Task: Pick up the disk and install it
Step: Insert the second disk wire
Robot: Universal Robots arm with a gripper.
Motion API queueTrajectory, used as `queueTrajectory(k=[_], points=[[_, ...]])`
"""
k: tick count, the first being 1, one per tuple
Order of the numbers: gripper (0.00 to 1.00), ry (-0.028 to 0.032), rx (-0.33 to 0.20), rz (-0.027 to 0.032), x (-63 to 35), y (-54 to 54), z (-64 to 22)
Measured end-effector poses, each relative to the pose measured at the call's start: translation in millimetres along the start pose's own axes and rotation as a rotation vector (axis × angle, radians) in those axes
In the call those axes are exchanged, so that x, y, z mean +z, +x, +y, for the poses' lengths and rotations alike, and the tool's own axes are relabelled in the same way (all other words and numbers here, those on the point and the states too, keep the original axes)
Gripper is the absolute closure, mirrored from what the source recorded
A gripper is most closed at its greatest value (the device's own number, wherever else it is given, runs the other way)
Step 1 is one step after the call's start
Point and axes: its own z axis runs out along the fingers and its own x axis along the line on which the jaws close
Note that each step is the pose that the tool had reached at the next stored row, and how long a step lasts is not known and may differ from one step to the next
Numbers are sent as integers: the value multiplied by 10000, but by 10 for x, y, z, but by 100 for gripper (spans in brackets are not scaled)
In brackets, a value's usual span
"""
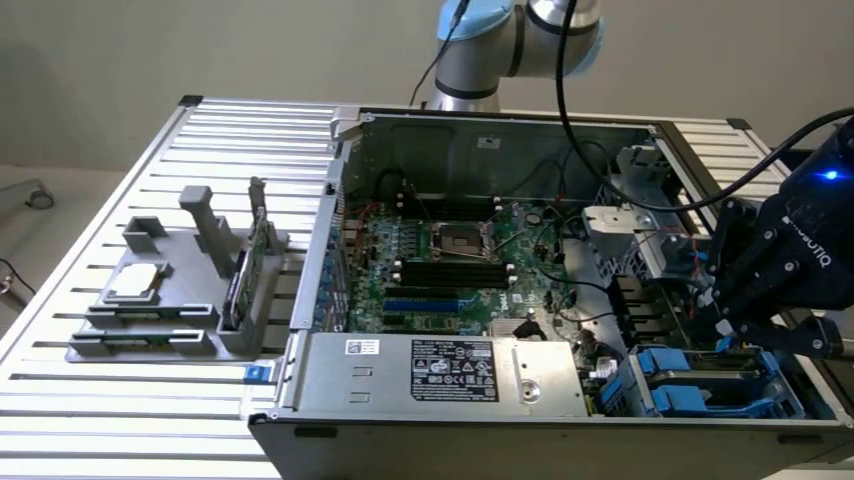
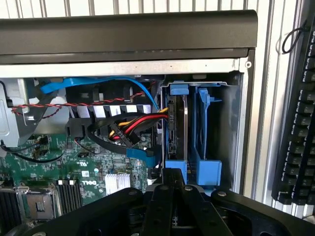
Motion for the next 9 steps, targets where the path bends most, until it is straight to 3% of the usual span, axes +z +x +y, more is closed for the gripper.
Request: queueTrajectory(k=[5, 6, 8, 9], points=[[88, 0, 0, 0, 0, 0, 0], [83, 0, 0, 0, 0, 0, 0], [83, 0, 0, 0, 0, 0, 0], [76, 0, 0, 0, 0, 0, 0]])
